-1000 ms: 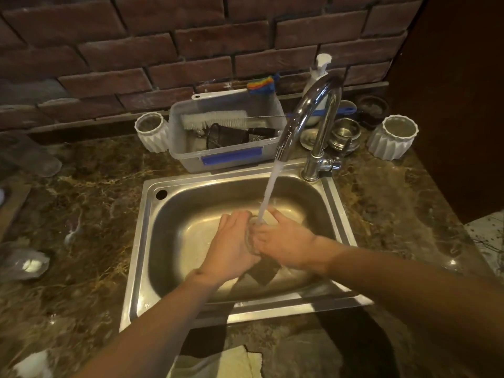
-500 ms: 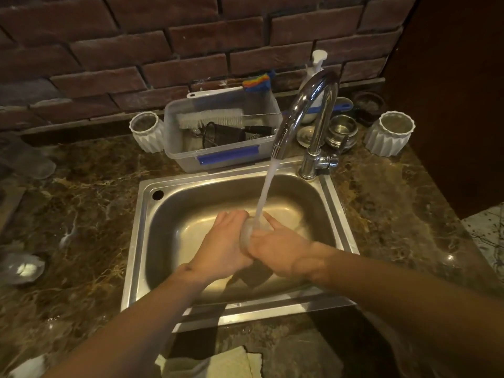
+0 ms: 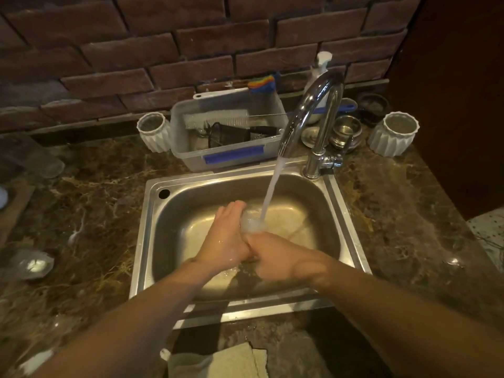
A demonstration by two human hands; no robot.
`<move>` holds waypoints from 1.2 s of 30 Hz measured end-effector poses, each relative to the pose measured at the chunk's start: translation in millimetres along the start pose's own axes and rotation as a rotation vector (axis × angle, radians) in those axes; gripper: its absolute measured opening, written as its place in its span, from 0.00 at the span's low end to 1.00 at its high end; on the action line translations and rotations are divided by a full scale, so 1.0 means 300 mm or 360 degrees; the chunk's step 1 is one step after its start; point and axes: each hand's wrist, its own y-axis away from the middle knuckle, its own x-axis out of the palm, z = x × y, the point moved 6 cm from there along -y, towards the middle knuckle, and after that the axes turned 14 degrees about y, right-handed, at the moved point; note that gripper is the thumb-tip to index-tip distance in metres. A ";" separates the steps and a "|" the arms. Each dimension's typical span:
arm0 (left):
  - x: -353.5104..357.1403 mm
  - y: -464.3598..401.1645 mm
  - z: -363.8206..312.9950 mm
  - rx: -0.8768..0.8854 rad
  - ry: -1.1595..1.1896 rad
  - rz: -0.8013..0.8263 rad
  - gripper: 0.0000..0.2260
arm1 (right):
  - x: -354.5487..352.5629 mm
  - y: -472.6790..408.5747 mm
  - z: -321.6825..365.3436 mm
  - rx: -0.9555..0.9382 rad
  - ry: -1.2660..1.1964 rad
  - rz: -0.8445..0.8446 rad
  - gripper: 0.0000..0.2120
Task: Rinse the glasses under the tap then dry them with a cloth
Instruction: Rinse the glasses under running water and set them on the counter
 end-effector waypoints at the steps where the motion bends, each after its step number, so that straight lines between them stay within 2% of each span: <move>1: -0.003 -0.005 -0.012 0.0011 0.0047 0.0147 0.34 | 0.010 0.007 -0.035 -0.0067 0.0407 -0.0032 0.21; 3: -0.010 -0.016 -0.023 -0.0021 0.0091 0.0485 0.32 | -0.024 0.025 -0.060 -0.0308 0.1027 -0.0316 0.23; 4: -0.012 -0.025 -0.027 -0.0041 0.0115 0.0618 0.32 | -0.024 0.020 -0.075 -0.0364 0.1114 -0.0362 0.22; 5: -0.013 -0.035 -0.035 -0.0041 0.0135 0.0689 0.33 | -0.022 0.017 -0.077 -0.0337 0.1017 -0.0330 0.20; 6: -0.017 -0.046 -0.040 -0.0032 0.0139 0.0683 0.34 | -0.023 0.013 -0.064 -0.0227 0.0730 -0.0261 0.18; 9: -0.030 -0.052 -0.035 -0.0004 -0.0083 0.0447 0.37 | -0.023 0.013 -0.007 0.0099 -0.0514 -0.0100 0.10; 11: -0.033 -0.038 -0.044 0.0118 -0.0338 0.0245 0.34 | -0.032 0.009 0.049 0.0249 -0.1288 -0.0085 0.14; 12: -0.038 -0.032 -0.052 0.0200 -0.0427 0.0149 0.33 | -0.034 -0.002 0.054 0.0302 -0.1556 -0.0138 0.17; 13: -0.045 -0.029 -0.065 0.0259 -0.0478 0.0073 0.33 | -0.035 -0.002 0.053 0.0321 -0.1639 -0.0173 0.19; 14: -0.055 -0.031 -0.065 0.0237 -0.0456 0.0045 0.34 | -0.039 -0.002 0.049 0.0294 -0.1437 -0.0198 0.20; 15: -0.066 -0.034 -0.060 0.0181 -0.0371 0.0069 0.35 | -0.038 -0.001 0.033 0.0196 -0.0980 -0.0201 0.20; 17: -0.063 -0.035 -0.049 0.0044 -0.0129 0.0355 0.36 | -0.033 0.007 -0.010 -0.0097 0.0297 -0.0204 0.19; 18: -0.060 -0.035 -0.050 0.0016 -0.0016 0.0526 0.36 | -0.040 0.005 -0.033 -0.0222 0.0859 -0.0301 0.19; 19: -0.060 -0.038 -0.052 -0.0011 0.0092 0.0661 0.36 | -0.055 0.005 -0.052 -0.0295 0.1182 -0.0394 0.19; 20: -0.063 -0.046 -0.055 -0.0058 0.0184 0.0755 0.35 | -0.065 0.002 -0.064 -0.0328 0.1247 -0.0422 0.20; 21: -0.067 -0.057 -0.062 -0.0086 0.0246 0.0808 0.35 | -0.074 0.000 -0.066 -0.0314 0.1122 -0.0404 0.19; 23: -0.075 -0.079 -0.077 -0.0069 0.0277 0.0758 0.36 | -0.096 0.006 -0.053 -0.0256 0.0695 -0.0431 0.16; 27: -0.067 -0.046 -0.070 0.0095 0.0030 0.0361 0.44 | -0.126 0.023 -0.026 -0.0022 0.0315 -0.0734 0.13; 29: -0.056 -0.010 -0.062 0.0184 -0.0075 0.0103 0.42 | -0.121 0.016 0.000 0.0034 0.0026 -0.0841 0.10; 31: -0.061 0.012 -0.047 0.0236 -0.0137 -0.0048 0.39 | -0.095 0.008 0.020 0.0004 -0.0226 -0.0794 0.09; 33: -0.062 0.017 -0.034 0.0255 -0.0129 0.0028 0.37 | -0.060 0.011 0.020 -0.0186 -0.0209 -0.0530 0.12; 34: -0.060 0.013 -0.029 0.0235 -0.0094 0.0109 0.37 | -0.050 0.020 0.006 -0.0270 -0.0060 -0.0391 0.16; 36: -0.055 -0.004 -0.024 0.0166 -0.0078 0.0283 0.34 | -0.053 0.024 -0.046 -0.0341 0.0590 -0.0255 0.20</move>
